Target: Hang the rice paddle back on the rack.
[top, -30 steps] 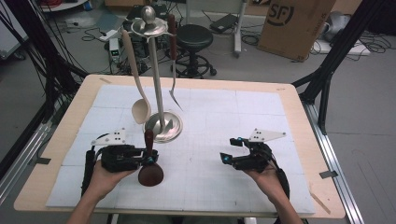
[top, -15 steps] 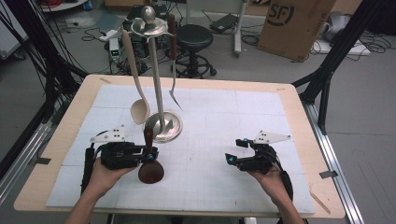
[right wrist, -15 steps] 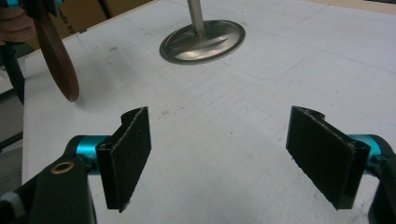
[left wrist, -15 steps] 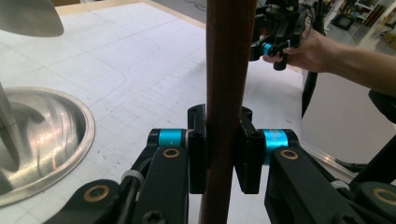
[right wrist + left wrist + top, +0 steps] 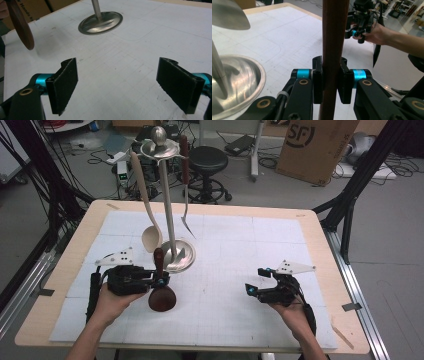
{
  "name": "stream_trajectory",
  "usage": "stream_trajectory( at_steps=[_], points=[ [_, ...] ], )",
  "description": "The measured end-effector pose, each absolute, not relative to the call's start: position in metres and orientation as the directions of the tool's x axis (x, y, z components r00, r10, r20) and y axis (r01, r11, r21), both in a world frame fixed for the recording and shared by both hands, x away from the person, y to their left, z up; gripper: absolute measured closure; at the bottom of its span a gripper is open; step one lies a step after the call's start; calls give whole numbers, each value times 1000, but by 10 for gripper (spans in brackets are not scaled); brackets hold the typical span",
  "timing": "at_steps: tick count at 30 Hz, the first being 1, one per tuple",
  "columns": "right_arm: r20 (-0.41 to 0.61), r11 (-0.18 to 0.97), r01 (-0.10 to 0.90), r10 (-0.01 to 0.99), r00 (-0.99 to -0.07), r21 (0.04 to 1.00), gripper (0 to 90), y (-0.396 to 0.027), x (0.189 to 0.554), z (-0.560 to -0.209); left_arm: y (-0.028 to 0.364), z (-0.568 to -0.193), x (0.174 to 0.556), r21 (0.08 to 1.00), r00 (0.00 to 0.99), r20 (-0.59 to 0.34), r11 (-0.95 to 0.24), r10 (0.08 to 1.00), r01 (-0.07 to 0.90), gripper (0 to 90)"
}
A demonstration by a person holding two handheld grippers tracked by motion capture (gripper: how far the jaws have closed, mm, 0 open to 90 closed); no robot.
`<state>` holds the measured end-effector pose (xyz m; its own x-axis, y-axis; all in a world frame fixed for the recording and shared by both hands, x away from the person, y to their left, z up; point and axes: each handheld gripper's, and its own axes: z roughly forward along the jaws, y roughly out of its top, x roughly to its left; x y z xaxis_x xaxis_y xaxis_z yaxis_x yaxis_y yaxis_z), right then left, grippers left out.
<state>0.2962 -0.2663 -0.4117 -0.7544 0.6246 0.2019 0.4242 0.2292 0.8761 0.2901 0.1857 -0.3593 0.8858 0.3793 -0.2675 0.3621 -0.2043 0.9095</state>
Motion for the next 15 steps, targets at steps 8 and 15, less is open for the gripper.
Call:
stream_trajectory(
  at_steps=[8, 15],
  points=[
    [188, 238, 423, 636, -749, 874, 156, -267, 296, -413, 185, -347, 299, 914, 885, -269, -191, 379, 359, 776],
    [177, 250, 416, 633, -753, 874, 134, -268, 296, -414, 183, -331, 306, 920, 891, -256, -189, 376, 344, 776]
  ],
)
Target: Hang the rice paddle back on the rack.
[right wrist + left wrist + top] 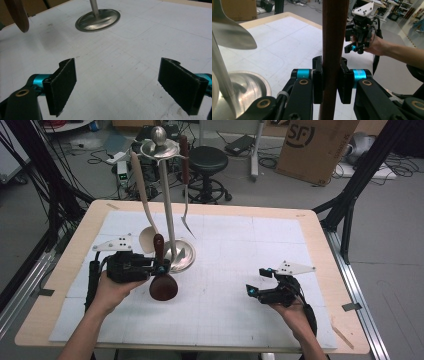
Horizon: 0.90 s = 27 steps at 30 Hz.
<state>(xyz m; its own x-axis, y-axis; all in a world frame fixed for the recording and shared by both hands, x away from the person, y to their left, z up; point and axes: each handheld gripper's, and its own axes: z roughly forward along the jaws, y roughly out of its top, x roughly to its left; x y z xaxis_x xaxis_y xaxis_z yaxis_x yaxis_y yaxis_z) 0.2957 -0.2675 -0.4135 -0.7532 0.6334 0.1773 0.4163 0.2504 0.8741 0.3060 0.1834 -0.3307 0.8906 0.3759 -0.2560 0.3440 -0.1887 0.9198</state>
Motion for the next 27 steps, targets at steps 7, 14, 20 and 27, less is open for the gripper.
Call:
stream_trajectory(
  at_steps=[7, 14, 20, 27],
  points=[
    [171, 253, 420, 646, -744, 872, 112, -269, 296, -414, 184, -319, 312, 926, 893, -251, -176, 374, 334, 776],
    [163, 264, 421, 649, -743, 868, 106, -270, 296, -416, 183, -307, 317, 930, 896, -249, -168, 368, 327, 776],
    [163, 260, 419, 649, -743, 870, 99, -270, 295, -416, 183, -295, 321, 934, 898, -245, -160, 366, 320, 776],
    [158, 264, 418, 652, -741, 869, 93, -271, 295, -416, 184, -288, 325, 935, 898, -244, -156, 367, 318, 776]
  ],
)
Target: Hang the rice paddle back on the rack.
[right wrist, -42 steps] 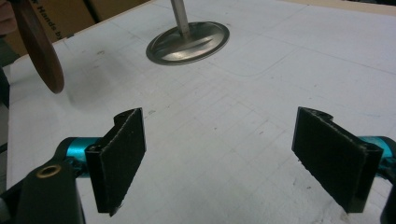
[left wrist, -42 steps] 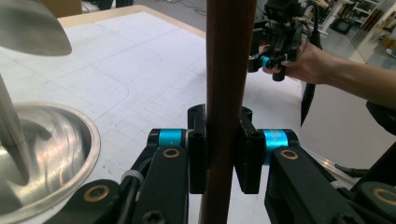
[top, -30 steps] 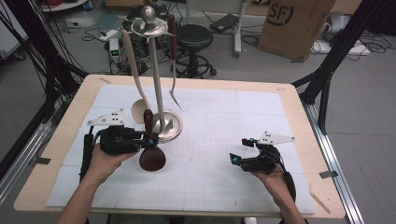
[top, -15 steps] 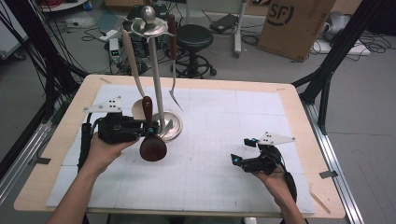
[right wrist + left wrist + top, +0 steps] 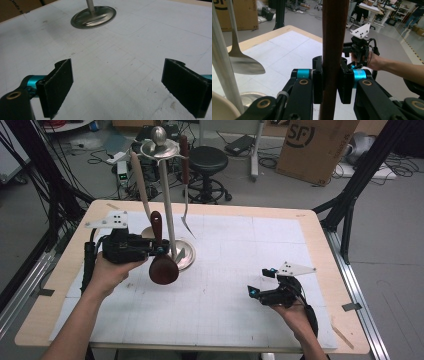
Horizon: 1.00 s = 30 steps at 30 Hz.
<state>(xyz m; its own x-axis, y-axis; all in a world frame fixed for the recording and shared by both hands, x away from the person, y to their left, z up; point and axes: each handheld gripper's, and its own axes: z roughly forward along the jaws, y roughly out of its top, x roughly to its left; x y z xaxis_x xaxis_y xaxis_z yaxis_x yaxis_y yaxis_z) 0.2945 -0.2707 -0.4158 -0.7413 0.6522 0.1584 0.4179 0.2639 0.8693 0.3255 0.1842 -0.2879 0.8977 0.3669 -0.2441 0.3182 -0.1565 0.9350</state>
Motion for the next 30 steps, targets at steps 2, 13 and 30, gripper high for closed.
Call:
stream_trajectory(
  at_steps=[2, 13, 30],
  points=[
    [156, 265, 415, 651, -743, 871, 93, -271, 295, -416, 185, -285, 327, 935, 899, -240, -160, 366, 315, 776],
    [154, 261, 416, 659, -736, 871, 10, -271, 295, -416, 179, -268, 332, 936, 908, -231, -176, 351, 306, 776],
    [151, 254, 416, 669, -727, 873, 7, -272, 294, -416, 173, -233, 342, 937, 915, -215, -193, 342, 292, 775]
  ],
)
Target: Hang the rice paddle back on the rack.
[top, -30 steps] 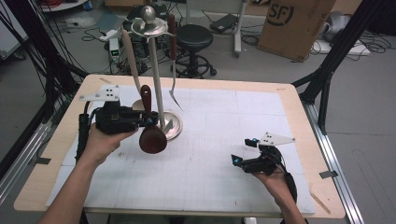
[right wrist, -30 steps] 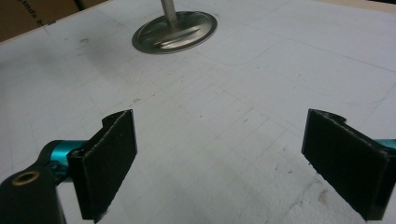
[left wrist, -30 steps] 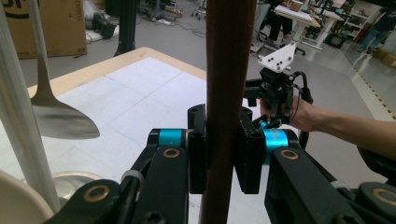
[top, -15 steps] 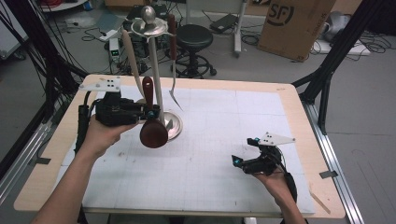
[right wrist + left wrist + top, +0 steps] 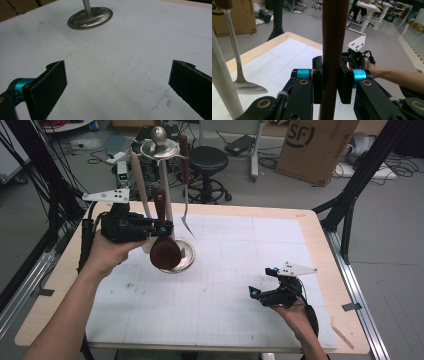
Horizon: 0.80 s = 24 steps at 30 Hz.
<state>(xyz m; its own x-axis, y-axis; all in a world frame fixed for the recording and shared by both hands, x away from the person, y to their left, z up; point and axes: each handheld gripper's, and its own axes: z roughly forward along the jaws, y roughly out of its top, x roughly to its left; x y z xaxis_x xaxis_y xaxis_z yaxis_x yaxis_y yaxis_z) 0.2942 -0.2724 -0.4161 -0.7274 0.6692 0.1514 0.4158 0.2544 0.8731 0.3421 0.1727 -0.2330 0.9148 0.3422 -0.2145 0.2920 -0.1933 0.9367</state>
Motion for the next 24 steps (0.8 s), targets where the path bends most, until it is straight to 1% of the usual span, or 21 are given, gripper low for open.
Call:
stream_trajectory(
  at_steps=[11, 24],
  points=[
    [152, 255, 418, 670, -727, 872, 7, -273, 294, -416, 170, -212, 350, 940, 921, -208, -192, 330, 281, 776],
    [151, 260, 417, 666, -731, 871, 7, -272, 294, -417, 175, -196, 362, 942, 913, -217, -172, 344, 289, 776]
  ],
)
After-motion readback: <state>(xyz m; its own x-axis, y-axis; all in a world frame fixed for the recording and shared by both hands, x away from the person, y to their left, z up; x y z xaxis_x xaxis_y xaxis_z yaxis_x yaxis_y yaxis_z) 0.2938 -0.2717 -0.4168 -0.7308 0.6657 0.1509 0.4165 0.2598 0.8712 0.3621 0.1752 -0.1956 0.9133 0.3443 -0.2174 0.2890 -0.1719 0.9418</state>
